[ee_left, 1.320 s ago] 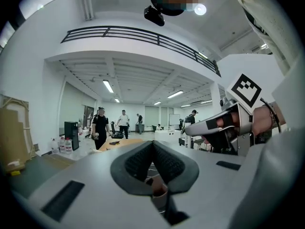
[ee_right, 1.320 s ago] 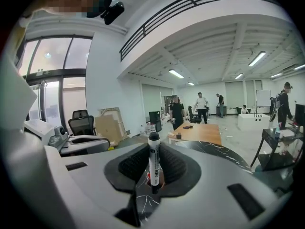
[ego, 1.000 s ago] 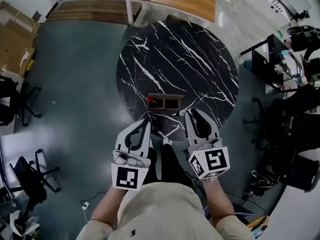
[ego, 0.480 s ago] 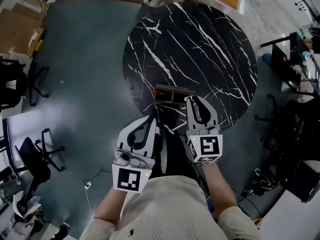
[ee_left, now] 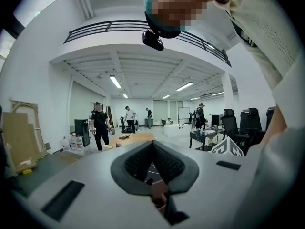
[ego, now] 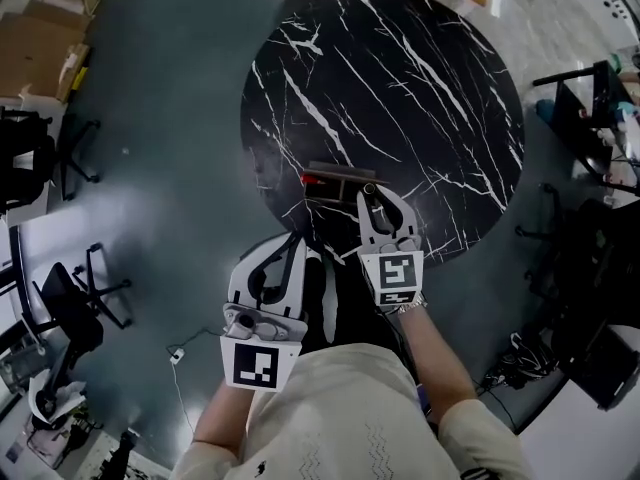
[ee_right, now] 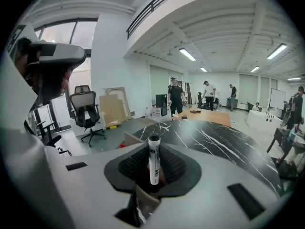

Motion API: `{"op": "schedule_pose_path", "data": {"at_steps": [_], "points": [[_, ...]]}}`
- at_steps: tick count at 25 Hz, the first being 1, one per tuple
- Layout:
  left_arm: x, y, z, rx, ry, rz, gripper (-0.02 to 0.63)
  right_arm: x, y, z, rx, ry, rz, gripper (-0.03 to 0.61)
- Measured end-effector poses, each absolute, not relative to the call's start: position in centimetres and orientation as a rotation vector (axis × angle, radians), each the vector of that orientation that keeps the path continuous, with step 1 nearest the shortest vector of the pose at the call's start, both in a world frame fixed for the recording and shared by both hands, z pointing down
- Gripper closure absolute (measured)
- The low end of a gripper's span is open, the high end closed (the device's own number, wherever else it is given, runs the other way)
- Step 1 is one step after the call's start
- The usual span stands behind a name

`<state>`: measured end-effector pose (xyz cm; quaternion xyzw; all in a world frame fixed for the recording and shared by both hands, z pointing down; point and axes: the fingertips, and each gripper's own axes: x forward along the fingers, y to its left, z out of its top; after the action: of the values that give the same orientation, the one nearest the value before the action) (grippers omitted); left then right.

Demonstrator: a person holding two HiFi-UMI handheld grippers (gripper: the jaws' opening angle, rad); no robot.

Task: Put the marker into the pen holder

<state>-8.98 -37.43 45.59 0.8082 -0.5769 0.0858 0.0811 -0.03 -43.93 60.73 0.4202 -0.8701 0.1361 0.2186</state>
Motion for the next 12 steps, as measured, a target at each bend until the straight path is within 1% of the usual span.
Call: {"op": "schedule_pose_path", "data": {"at_steps": [7, 12], "points": [[-8.9, -37.8, 45.5, 2.402, -1.751, 0.263, 0.603, 0.5, -44.3, 62.2, 1.155, -2.366, 0.4, 0.494], [-8.6, -37.6, 45.2, 2.405, -1.755, 0.259, 0.603, 0.9, -44.8, 60.0, 1.197, -2.408, 0.385, 0.494]]}}
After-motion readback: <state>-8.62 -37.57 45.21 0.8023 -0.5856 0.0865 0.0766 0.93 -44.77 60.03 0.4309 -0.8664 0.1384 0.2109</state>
